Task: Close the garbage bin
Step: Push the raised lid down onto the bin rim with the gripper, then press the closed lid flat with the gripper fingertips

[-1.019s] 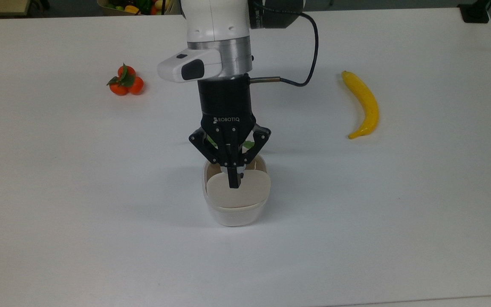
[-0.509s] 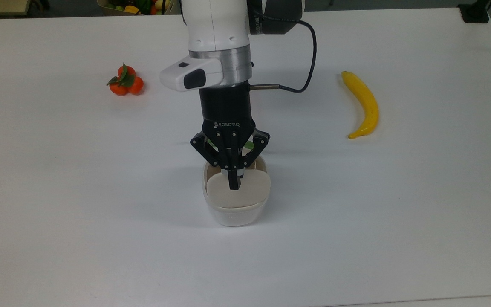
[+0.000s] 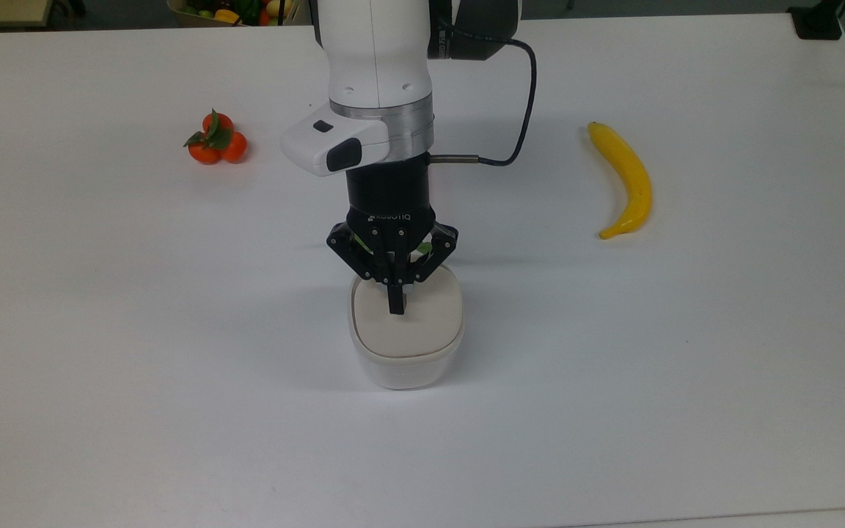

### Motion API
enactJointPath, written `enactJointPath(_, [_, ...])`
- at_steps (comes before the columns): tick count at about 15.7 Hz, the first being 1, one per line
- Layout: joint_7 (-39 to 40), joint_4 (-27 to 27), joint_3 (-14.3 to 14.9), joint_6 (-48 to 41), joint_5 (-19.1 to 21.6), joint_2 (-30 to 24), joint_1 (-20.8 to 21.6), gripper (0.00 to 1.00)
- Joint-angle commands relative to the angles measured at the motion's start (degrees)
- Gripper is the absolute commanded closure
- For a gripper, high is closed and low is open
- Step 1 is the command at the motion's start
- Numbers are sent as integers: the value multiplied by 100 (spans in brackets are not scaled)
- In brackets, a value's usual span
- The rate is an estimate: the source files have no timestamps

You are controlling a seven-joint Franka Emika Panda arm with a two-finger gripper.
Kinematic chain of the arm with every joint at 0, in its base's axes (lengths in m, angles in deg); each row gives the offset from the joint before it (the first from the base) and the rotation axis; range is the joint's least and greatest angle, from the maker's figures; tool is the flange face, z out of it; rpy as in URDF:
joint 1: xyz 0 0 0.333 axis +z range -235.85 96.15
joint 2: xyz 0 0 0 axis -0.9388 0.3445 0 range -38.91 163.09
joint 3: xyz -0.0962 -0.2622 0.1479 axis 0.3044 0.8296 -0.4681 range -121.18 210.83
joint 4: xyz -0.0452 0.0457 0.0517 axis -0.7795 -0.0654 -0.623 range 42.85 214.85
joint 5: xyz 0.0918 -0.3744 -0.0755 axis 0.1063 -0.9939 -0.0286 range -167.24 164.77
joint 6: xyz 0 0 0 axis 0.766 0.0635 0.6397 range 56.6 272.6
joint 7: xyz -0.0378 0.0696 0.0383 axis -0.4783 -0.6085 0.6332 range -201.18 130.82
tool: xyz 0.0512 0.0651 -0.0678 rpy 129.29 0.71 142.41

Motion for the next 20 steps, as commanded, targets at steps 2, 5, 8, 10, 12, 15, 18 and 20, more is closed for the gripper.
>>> enactJointPath(2, [332, 257, 43, -700, -69, -316, 18, 100])
enactJointPath(5, [350, 266, 43, -789, -69, -307, 18, 100])
enactJointPath(8, [463, 301, 34, -964, -69, -315, 36, 100])
enactJointPath(10, [482, 301, 34, -1035, -60, -307, 45, 100])
enactJointPath(12, [490, 310, 25, -1061, -60, -315, 62, 100])
enactJointPath(15, [586, 310, -19, -1245, -60, -316, 53, 100])
enactJointPath(18, [701, 310, -54, -1378, -69, -316, 53, 100])
enactJointPath(20, [719, 328, -63, -1378, -78, -307, 71, 100])
